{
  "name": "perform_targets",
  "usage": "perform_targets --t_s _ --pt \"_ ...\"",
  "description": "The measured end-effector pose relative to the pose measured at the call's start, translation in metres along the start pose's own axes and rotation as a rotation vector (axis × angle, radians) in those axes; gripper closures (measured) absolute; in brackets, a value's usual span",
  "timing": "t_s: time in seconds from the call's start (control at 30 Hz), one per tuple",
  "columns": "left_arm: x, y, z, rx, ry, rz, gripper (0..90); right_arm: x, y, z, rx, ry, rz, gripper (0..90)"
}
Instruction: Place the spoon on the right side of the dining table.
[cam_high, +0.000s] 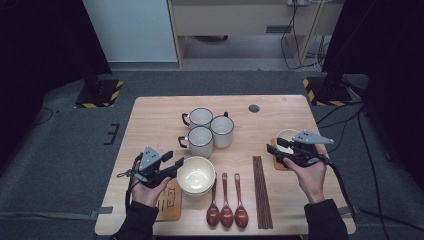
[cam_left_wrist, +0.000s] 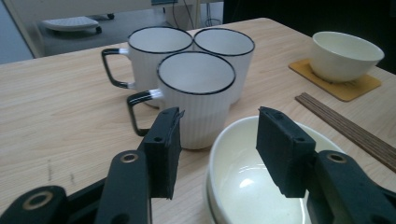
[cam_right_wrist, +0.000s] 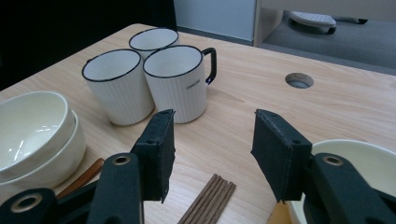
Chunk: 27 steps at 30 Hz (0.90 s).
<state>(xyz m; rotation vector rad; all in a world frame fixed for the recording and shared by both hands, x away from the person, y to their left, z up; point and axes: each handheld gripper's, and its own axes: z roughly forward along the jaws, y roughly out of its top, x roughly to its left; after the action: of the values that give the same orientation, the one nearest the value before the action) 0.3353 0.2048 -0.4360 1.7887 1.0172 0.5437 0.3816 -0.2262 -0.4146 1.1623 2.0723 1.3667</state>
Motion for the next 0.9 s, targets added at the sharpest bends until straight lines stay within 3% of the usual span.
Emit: perform_targets --t_s 0.4,0.7,0.9 --pt "-0.025 0.000 0.010 0.016 -0.063 0.033 51.1 0.010 -0.003 0.009 0.015 0.057 -0.006 51.4" --pt "-0.040 -0.001 0.017 0.024 -0.101 0.045 52.3 0.014 -0.004 0.013 0.018 0.075 0.000 52.3" --pt "-0.049 -0.002 0.020 0.029 -0.126 0.056 53.6 0.018 -0.004 0.015 0.024 0.080 -0.020 52.5"
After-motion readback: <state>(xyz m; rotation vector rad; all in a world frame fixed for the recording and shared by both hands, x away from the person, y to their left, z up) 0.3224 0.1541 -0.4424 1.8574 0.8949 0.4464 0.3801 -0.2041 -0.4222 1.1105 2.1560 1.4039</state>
